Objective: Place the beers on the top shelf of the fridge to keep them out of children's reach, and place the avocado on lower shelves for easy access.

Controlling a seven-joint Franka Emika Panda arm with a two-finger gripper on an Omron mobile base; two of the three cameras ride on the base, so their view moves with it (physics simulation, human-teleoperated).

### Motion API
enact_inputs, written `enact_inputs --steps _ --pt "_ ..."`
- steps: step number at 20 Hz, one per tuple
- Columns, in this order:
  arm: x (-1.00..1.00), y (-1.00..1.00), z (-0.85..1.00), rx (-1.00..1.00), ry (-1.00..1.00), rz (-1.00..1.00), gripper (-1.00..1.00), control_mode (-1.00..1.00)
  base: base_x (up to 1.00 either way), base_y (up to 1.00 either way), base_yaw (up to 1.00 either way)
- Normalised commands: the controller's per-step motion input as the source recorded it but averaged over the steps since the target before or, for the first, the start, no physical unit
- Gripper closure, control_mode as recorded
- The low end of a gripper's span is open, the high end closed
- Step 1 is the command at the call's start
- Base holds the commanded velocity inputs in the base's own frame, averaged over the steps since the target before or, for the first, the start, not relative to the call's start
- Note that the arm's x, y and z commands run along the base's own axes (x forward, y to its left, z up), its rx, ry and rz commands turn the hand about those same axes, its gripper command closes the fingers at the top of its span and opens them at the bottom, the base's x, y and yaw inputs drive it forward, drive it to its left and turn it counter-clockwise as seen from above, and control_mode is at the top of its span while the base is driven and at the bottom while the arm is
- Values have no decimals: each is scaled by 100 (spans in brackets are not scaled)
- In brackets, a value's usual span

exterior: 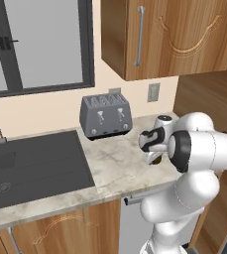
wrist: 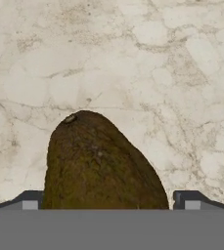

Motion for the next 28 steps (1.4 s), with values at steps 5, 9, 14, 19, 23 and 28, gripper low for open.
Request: enact_inputs --steps 5,9,14,19,23,28 --pt "0 0 -38 0 0 4 100 -100 0 0 0" --pt "-2 0 -33 0 0 5 100 -100 0 0 0" --pt "-47 -2 -18 0 -14 5 100 -100 0 0 0" --pt "-63 0 36 0 -31 4 100 -100 0 0 0" --pt "-69 0 92 0 -44 10 100 -100 0 0 0" --pt "-67 3 100 0 -43 7 100 -100 0 0 0"
